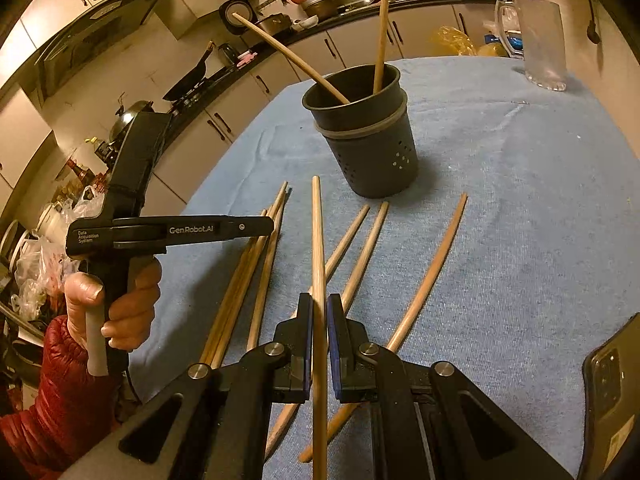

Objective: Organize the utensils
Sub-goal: 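Grasp another chopstick with the left tool while the right tool grasps one too, then lift both chopsticks upright and carry them toward the black cup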

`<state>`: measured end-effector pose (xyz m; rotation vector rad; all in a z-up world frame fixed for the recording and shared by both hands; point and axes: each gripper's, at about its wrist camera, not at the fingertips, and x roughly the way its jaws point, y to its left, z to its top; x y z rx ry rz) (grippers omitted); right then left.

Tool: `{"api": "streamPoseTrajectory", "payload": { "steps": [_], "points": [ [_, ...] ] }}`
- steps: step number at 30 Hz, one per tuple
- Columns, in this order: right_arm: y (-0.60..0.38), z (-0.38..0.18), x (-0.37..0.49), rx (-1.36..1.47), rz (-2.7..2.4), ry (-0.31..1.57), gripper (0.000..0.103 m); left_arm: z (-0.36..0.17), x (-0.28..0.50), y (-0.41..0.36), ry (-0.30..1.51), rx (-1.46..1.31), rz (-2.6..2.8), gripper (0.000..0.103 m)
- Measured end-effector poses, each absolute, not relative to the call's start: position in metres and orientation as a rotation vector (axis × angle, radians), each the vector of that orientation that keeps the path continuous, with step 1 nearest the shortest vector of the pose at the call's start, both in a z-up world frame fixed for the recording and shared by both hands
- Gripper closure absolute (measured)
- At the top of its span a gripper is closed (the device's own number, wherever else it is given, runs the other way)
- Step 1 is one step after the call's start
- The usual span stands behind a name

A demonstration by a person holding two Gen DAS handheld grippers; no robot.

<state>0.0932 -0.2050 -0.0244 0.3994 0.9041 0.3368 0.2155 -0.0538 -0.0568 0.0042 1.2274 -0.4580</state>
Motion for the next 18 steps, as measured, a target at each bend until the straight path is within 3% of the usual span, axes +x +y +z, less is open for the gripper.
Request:
{"api": "streamPoseTrajectory", "payload": {
  "steps": [11, 18],
  "points": [
    [-0.203, -0.025, 0.094, 0.402, 0.335, 0.904, 0.095, -0.05, 0.209, -0.051, 1.19, -0.001, -0.464, 0.095],
    [-0.204, -0.016, 0.088, 0.403, 0.32, 0.859, 0.095, -0.013, 0.184, -0.037, 1.058, -0.038, -0.476, 0.096]
  ]
}}
